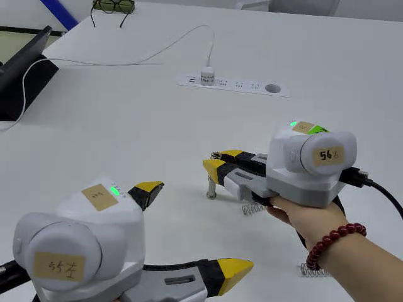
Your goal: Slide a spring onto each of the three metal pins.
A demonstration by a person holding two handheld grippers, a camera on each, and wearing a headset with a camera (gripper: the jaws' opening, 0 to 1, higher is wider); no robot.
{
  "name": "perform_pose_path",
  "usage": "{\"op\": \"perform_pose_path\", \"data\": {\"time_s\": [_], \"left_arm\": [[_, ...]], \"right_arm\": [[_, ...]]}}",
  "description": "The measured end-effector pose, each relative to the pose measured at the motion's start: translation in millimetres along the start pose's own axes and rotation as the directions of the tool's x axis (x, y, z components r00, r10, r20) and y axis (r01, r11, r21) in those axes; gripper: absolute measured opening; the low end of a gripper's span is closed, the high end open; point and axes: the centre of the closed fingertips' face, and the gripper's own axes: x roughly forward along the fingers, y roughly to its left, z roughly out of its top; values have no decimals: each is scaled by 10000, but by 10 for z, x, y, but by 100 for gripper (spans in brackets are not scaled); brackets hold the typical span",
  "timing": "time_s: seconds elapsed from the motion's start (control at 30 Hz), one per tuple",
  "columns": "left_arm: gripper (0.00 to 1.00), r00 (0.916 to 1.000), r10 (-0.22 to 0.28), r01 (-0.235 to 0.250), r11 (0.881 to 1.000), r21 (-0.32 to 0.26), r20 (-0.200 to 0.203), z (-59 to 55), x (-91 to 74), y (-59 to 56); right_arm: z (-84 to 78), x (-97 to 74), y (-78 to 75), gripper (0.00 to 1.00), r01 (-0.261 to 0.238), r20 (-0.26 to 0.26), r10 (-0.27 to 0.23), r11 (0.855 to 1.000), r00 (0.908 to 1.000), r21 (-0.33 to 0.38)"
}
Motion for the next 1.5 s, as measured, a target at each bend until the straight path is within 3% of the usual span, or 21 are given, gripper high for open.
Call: {"op": "perform_pose_path", "data": {"time_s": [0.63,1.27,1.5], "left_arm": [[97,10000,-33,34,9999,-137,66,7,-7,12],[97,10000,17,-16,9999,-107,40,4,-12,26],[95,10000,50,-50,10000,29,74,13,-15,28]], "right_arm": [[-244,65,-8,12,135,-729,-157,9995,9972,-295],[-498,103,0,13,48,-1512,-163,9971,9884,-760],[-364,66,50,20,-47,-1181,-37,9975,9930,-704]]}}
